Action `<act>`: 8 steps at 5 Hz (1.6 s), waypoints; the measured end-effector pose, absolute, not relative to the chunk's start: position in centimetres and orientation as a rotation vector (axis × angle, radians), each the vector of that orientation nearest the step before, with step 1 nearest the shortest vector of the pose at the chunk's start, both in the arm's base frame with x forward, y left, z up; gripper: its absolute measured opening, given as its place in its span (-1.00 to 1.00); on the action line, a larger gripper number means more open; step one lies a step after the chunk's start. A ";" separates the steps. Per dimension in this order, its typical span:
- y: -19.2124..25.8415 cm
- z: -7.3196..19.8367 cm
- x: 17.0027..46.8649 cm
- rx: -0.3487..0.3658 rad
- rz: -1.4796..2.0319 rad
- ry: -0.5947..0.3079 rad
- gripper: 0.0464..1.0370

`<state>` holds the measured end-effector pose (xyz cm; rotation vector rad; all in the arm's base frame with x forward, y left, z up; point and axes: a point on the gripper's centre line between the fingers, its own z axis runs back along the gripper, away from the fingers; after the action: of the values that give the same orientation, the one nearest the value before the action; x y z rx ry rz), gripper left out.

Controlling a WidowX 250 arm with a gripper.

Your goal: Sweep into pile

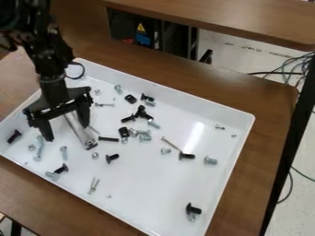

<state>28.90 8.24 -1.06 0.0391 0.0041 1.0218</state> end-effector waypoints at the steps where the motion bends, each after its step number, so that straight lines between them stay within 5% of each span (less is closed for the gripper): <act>1: 8.0 -2.0 30.3 0.045 1.009 -0.007 0.92; 3: 7.8 -2.2 31.2 0.006 1.030 -0.045 0.92; 5: 8.4 -4.6 31.4 0.029 1.041 0.018 0.84; 7: 8.6 -4.2 31.0 0.035 1.056 0.023 -0.29; 8: 9.0 -3.3 31.0 0.043 1.069 0.078 -0.34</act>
<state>30.97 9.01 -3.31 0.0434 0.0781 1.0692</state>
